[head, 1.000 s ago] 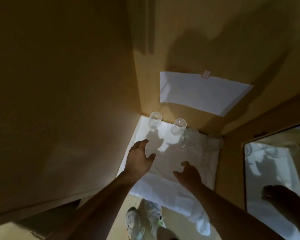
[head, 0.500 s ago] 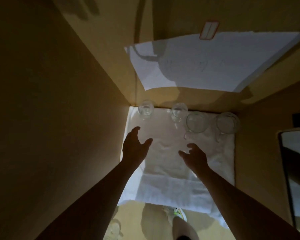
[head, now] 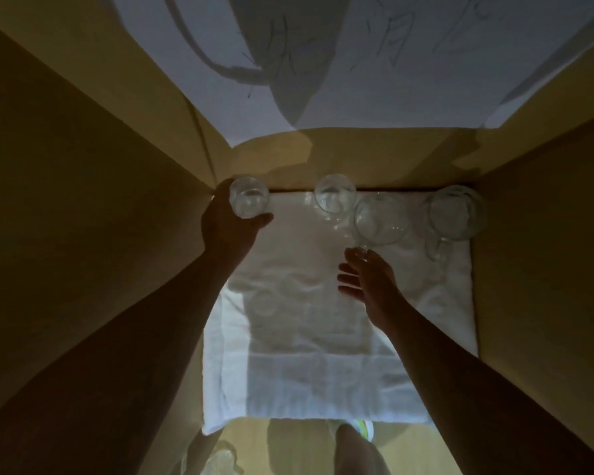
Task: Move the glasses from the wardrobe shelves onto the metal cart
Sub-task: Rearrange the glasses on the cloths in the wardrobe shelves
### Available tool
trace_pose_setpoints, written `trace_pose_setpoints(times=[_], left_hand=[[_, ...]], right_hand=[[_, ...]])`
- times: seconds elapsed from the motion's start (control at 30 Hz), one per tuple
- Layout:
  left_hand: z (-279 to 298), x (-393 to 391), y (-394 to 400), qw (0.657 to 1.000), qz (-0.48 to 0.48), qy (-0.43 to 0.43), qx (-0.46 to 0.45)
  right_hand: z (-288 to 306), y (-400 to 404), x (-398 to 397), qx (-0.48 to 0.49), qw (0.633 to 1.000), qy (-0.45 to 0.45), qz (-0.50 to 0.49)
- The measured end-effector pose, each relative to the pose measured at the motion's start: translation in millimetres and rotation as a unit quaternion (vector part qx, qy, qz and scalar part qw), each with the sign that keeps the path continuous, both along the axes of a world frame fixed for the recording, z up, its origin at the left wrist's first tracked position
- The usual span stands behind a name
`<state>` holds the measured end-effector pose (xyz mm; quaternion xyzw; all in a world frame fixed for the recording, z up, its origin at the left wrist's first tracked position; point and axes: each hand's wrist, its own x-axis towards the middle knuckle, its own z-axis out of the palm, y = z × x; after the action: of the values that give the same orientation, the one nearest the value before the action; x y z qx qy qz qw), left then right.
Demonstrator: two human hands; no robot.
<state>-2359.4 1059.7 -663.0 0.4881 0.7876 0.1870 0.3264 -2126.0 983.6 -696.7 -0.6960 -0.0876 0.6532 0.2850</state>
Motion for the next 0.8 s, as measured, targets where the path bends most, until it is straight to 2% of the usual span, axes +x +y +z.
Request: trace_pose_setpoints(times=[0.1,0.2,0.3,0.43,0.6,0.8], left_hand=[[8.8,3.8,-13.8,0.999,0.037,0.002,0.026],[20.0,5.4,-35.7,0.998,0.054,-0.019,0.002],[35.6,15.2,-65.3,0.999,0.025,-0.013,-0.017],[69.3,23.2,-103.4,0.998,0.027,-0.048,-0.031],[126.3,28.5,-138.0,0.995,0.012,-0.094,-0.006],[229.6,30.7,-170.4,0.989,0.002,-0.139,0.051]], right_hand=[[5.7,-6.0,7.5,-0.002,0.999,0.012,-0.044],[22.2,-12.8,15.7,-0.008,0.996,-0.010,-0.085],[40.0,-23.3,21.9,-0.060,0.994,0.000,-0.088],[72.7,-54.7,24.9,-0.107,0.992,0.005,-0.069],[142.5,-82.3,24.0,-0.068,0.996,0.029,-0.049],[265.6,-100.2,14.6,0.023,0.999,0.011,-0.028]])
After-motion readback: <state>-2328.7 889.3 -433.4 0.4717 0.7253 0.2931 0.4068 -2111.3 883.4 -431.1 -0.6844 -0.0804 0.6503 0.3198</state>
